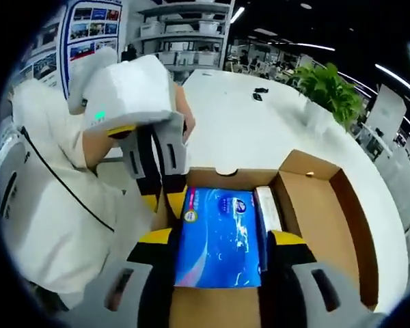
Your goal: Operate the shoe box by opening the lid, removing the specified soft item, and placing it in the target area until the item is outside and the box remains undamaged.
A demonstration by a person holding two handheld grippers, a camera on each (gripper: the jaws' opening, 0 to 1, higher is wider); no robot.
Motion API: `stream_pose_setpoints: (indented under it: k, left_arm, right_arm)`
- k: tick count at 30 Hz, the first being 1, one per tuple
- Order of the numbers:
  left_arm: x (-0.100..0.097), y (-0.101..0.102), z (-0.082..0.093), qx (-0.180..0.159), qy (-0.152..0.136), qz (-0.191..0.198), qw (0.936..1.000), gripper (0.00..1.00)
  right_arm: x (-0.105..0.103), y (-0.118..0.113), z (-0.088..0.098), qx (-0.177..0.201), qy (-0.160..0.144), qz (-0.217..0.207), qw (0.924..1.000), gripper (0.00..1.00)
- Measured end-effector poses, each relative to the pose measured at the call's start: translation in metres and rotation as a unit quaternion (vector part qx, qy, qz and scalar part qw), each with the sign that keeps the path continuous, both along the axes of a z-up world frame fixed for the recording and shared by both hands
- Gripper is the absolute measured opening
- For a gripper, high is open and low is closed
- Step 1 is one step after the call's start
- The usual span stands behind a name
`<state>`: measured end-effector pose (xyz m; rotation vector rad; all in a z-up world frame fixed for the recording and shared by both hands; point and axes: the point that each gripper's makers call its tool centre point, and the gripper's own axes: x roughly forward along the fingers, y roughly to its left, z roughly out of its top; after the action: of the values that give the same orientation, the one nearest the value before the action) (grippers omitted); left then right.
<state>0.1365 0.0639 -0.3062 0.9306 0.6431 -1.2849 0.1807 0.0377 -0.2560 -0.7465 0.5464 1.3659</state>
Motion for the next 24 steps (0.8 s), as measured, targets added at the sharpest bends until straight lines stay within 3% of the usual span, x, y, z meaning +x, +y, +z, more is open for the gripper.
stream_pose_setpoints:
  k: [4, 11, 17, 24]
  left_arm:
    - [0.0, 0.0, 0.0, 0.0, -0.002, 0.001, 1.0, 0.07]
    - [0.0, 0.0, 0.0, -0.001, -0.001, 0.001, 1.0, 0.08]
    - [0.0, 0.0, 0.0, -0.001, -0.002, 0.002, 1.0, 0.08]
    - [0.0, 0.0, 0.0, -0.002, -0.003, 0.001, 1.0, 0.08]
  right_arm:
    - [-0.004, 0.006, -0.012, -0.008, 0.017, 0.011, 0.9998, 0.57]
    - [-0.003, 0.007, -0.024, -0.036, 0.005, 0.025, 0.999, 0.58]
    - [-0.001, 0.01, -0.031, -0.034, 0.031, 0.021, 0.9987, 0.57]
    - [-0.002, 0.014, -0.035, -0.04, 0.027, 0.027, 0.9984, 0.58]
